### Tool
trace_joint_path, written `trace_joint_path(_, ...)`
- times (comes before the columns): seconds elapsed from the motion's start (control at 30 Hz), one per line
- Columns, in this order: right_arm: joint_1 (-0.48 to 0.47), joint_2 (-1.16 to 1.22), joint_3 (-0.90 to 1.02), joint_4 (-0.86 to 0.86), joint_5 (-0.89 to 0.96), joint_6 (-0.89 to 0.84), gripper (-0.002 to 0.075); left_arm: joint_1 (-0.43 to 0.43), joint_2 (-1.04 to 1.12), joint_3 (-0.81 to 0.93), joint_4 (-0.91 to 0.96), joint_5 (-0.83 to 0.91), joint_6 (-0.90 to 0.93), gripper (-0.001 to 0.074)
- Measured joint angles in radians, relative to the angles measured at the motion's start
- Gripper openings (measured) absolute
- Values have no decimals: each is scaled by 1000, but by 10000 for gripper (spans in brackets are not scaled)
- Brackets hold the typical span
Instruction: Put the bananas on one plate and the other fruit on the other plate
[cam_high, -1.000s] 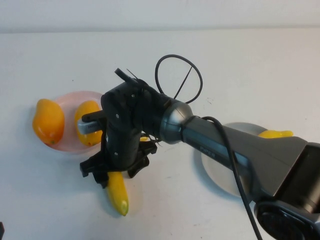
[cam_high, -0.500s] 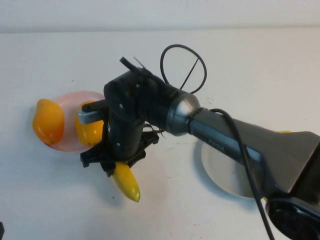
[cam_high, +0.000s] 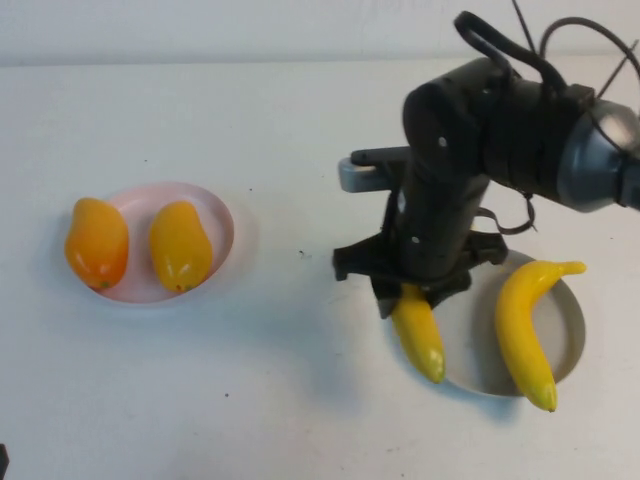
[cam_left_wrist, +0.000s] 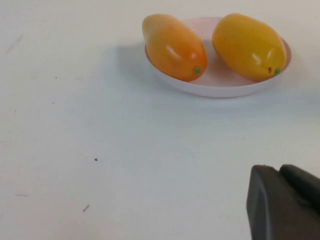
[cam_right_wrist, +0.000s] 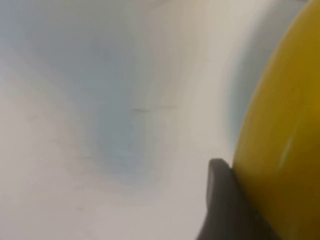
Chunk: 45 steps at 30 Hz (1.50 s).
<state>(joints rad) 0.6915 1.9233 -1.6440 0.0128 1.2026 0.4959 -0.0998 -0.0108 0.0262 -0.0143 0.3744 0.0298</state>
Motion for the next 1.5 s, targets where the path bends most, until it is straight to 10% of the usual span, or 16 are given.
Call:
trace_joint_path(0.83, -125, -91, 192, -2, -49, 46, 435, 0, 0, 0, 0, 0, 0, 1)
trace_joint_path(1.2, 17, -452, 259, 0, 15, -59, 56, 0, 0, 0, 2, 0, 0, 1)
trace_joint_path(1.5, 21, -774, 478, -1, 36, -269, -12, 0, 0, 0, 3, 0, 0, 1)
